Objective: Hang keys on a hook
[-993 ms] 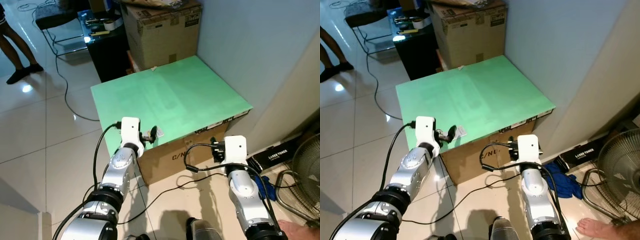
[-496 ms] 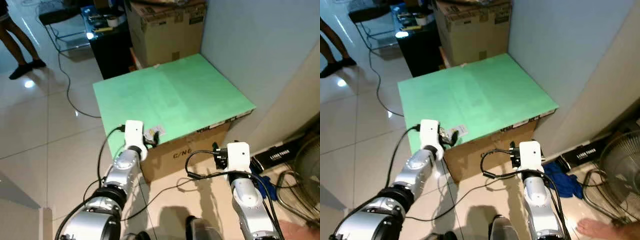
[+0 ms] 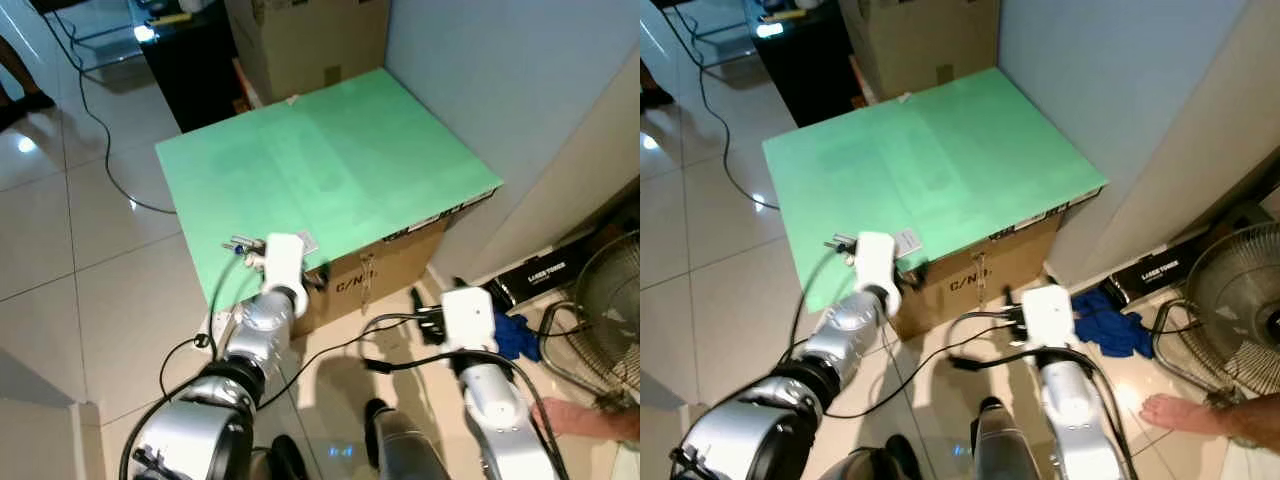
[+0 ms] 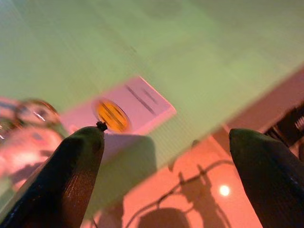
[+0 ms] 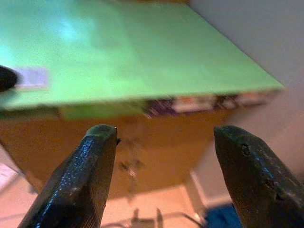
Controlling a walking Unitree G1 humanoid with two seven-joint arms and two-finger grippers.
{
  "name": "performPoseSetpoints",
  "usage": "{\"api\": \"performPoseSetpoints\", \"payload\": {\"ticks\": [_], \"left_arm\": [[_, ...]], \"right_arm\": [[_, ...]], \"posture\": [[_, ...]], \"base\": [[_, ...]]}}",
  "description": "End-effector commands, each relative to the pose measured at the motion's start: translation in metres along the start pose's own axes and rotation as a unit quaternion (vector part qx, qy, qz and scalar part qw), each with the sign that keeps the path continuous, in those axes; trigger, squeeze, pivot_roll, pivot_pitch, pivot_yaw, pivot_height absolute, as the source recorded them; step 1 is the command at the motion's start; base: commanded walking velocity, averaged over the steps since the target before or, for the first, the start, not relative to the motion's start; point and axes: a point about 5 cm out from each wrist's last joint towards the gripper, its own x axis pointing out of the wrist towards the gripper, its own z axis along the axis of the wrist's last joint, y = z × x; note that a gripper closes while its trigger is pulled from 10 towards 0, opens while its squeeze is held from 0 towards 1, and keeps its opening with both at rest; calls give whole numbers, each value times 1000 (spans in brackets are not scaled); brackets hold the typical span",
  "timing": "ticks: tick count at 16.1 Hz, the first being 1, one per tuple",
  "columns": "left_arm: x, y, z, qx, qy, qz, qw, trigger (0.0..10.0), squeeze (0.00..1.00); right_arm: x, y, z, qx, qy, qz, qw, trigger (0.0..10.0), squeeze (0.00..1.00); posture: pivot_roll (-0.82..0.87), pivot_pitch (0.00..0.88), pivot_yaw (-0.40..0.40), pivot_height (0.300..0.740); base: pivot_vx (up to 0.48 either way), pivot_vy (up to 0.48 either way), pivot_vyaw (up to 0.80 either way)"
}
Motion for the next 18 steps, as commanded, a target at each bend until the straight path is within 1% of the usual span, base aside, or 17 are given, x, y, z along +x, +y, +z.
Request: {"api": "performPoseSetpoints", "payload": {"ticks": [1, 3, 5, 6, 7, 8, 9, 10, 11, 12, 13, 14, 15, 18], "left_arm": [[-2, 8, 6, -5, -36, 5, 999, 10000, 0], [-11, 17, 12, -11, -86, 0, 996, 10000, 0], [-23, 25, 13, -10, -114, -3, 993, 10000, 0], [-45, 32, 12, 8, -139, -22, 990, 10000, 0], [-60, 34, 14, 11, -159, -33, 987, 10000, 0], [-67, 35, 16, 8, -170, -36, 985, 10000, 0], [-77, 35, 21, 10, -186, -42, 982, 10000, 0], [-96, 32, 32, -1, -216, -53, 975, 10000, 0], [-108, 28, 43, -20, -240, -63, 968, 10000, 0], [-110, 27, 53, -36, -257, -58, 964, 10000, 0], [-110, 25, 61, -47, -265, -54, 962, 10000, 0], [-110, 22, 64, -49, -266, -60, 961, 10000, 0], [-108, 21, 60, -48, -249, -59, 965, 10000, 0], [-99, 14, 61, -51, -221, -67, 972, 10000, 0]], "right_arm": [[-4, 3, 6, 4, -6, 7, 1000, 10000, 0], [-11, -6, 10, 17, -7, -23, 1000, 10000, 0], [-21, -16, 11, 14, -6, -50, 999, 10000, 0], [-37, -28, 15, 16, -17, -85, 996, 10000, 0], [-48, -35, 21, 18, -31, -107, 994, 10000, 0], [-53, -38, 24, 19, -39, -117, 992, 10000, 0], [-60, -41, 28, 15, -49, -125, 991, 10000, 0], [-72, -43, 37, 7, -64, -139, 988, 10000, 0], [-77, -43, 44, 0, -75, -149, 986, 10000, 0], [-75, -44, 53, -12, -92, -148, 985, 10000, 0], [-70, -45, 64, -25, -117, -141, 983, 10000, 0], [-64, -46, 78, -32, -146, -131, 980, 10000, 0], [-57, -46, 83, -21, -151, -118, 981, 10000, 0], [-47, -40, 70, -10, -122, -98, 988, 10000, 0]], "posture": [[-395, 243, 131, 740], [-377, 226, 132, 740], [-364, 210, 126, 740], [-350, 188, 113, 740], [-344, 180, 105, 740], [-344, 180, 105, 740], [-339, 171, 95, 740], [-330, 157, 80, 740], [-329, 151, 74, 740], [-330, 143, 75, 740], [-333, 136, 74, 740], [-334, 130, 72, 740], [-336, 123, 72, 740], [-329, 127, 81, 740]], "base": [[0, 0, 0], [0, 0, 0], [0, 0, 0], [0, 0, 0], [0, 0, 0], [0, 0, 0], [0, 0, 0], [0, 0, 0], [270, 0, 0], [450, 0, 0], [461, 0, 0], [461, 0, 0], [461, 0, 0], [467, 0, 0]]}}
